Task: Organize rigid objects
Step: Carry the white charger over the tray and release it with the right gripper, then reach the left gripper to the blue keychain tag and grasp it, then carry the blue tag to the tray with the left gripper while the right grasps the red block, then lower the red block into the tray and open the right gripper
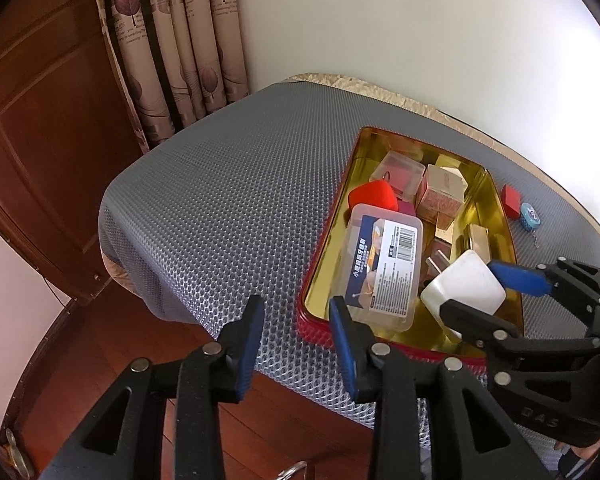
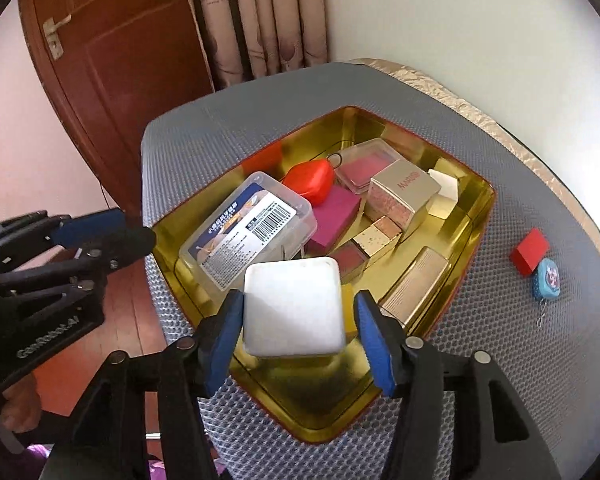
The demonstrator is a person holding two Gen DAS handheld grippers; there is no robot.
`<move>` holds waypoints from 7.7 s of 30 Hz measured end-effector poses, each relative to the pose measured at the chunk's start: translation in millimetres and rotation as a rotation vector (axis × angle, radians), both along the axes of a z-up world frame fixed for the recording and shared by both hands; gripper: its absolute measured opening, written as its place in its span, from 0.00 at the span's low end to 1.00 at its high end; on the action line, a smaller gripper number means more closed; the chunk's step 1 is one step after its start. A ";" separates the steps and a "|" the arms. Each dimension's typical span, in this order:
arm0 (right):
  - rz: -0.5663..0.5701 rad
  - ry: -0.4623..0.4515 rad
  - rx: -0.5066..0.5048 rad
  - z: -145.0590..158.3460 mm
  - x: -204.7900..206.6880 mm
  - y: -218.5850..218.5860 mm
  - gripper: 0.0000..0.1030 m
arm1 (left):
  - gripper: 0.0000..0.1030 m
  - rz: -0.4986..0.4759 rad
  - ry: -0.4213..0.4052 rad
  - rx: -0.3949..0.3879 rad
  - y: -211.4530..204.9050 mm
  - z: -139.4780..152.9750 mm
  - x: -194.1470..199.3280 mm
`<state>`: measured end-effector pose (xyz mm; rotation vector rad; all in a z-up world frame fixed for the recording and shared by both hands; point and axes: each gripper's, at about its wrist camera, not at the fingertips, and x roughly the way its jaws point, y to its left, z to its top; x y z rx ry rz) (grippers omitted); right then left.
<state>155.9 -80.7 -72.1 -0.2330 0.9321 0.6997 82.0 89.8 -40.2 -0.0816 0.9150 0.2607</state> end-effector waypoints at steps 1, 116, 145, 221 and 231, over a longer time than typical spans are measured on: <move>-0.005 0.000 0.012 1.0 -1.0 -2.3 0.58 | 0.34 0.001 0.002 0.003 -0.5 -0.3 -0.1; -0.825 -0.005 -0.088 -60.1 -12.1 -314.0 1.00 | 0.30 -0.260 0.068 -0.330 -72.9 54.1 88.2; -0.692 0.140 0.102 -11.7 152.0 -163.1 0.99 | 0.30 -0.268 0.071 -0.213 -11.4 -2.7 194.0; -0.388 0.125 0.074 -6.7 52.5 -15.6 0.34 | 0.44 -0.169 -0.024 -0.161 36.3 14.5 22.2; -0.359 -0.212 0.197 60.4 -18.2 -26.2 0.72 | 0.44 -0.202 -0.123 -0.114 17.4 21.1 9.8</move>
